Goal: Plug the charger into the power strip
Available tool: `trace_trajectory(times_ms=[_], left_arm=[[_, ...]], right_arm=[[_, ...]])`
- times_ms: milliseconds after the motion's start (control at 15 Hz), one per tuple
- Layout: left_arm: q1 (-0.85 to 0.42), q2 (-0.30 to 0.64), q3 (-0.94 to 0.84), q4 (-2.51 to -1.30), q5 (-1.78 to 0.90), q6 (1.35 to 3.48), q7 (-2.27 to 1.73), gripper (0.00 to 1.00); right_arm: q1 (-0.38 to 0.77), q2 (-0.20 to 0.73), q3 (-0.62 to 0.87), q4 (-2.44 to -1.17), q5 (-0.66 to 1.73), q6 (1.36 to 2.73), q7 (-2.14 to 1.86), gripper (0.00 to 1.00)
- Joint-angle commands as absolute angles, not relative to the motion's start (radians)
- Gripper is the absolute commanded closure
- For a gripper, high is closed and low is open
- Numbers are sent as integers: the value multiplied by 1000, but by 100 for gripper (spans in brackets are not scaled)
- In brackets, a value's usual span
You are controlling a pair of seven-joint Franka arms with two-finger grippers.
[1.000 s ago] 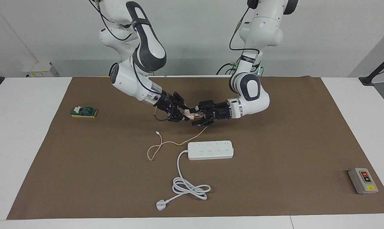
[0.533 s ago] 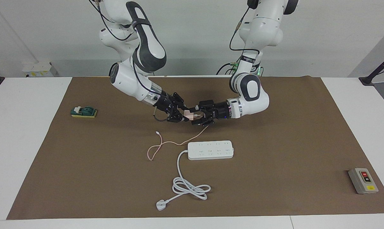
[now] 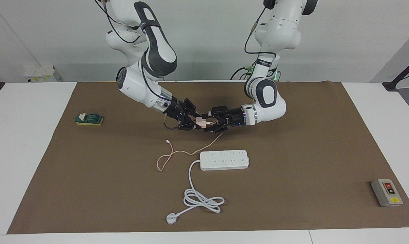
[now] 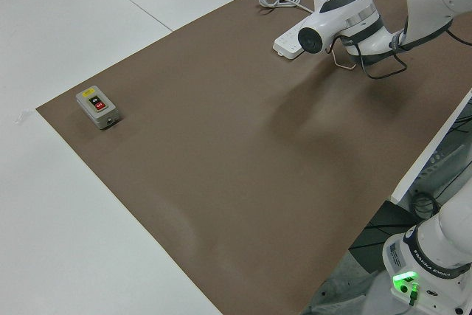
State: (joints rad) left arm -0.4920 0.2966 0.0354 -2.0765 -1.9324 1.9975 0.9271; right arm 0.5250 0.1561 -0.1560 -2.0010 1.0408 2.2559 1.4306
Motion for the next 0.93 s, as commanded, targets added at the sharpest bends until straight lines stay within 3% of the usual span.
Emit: trace_trajectory(times_ms=[0, 867], left_arm=[[-505, 265, 46, -2114, -1950, 1988, 951, 0], [-514, 255, 46, -2135, -1950, 1985, 966, 0]], right_arm=[[528, 130, -156, -2029, 1065, 2276, 1410, 100], [529, 133, -156, -2031, 1065, 2309, 1413, 100]])
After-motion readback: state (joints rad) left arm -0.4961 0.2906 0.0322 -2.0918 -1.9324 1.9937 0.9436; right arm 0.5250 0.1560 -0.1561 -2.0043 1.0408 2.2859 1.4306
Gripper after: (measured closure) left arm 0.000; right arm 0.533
